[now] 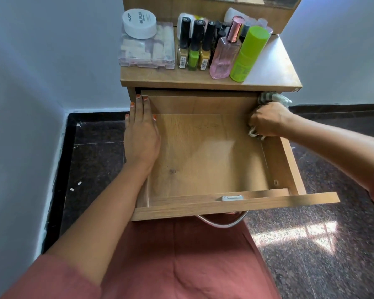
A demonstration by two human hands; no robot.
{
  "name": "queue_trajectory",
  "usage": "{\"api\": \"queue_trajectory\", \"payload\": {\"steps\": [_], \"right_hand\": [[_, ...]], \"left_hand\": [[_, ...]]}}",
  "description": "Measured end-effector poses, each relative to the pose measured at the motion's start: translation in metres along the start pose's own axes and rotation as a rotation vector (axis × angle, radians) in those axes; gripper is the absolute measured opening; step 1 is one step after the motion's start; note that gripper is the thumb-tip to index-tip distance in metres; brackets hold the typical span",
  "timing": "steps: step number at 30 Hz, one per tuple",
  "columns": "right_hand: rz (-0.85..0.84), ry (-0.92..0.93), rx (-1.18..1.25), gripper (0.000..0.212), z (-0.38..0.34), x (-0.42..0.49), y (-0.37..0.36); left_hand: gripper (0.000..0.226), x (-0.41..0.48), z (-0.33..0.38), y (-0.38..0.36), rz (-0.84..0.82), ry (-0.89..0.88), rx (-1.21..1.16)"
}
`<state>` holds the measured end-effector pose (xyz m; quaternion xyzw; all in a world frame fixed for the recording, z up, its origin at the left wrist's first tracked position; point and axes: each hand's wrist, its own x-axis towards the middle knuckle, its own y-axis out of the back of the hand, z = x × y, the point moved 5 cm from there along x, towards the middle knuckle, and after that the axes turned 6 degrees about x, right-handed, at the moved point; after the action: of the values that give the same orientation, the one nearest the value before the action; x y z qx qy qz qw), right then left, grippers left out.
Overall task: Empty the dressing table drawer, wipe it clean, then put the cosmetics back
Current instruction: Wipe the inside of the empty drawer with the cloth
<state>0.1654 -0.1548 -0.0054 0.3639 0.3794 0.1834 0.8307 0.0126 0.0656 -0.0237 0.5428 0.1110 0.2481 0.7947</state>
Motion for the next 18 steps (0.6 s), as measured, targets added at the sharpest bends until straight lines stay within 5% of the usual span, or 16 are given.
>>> {"api": "queue_trajectory", "payload": {"steps": [9, 18], "right_hand": [[0.047, 0.064, -0.022, 0.021, -0.008, -0.007, -0.025], [-0.247, 0.152, 0.089, 0.027, -0.059, -0.090, -0.028]], "left_hand": [[0.046, 0.000, -0.001, 0.000, 0.004, -0.003, 0.015], [0.047, -0.001, -0.001, 0.000, -0.006, -0.002, 0.008]]}}
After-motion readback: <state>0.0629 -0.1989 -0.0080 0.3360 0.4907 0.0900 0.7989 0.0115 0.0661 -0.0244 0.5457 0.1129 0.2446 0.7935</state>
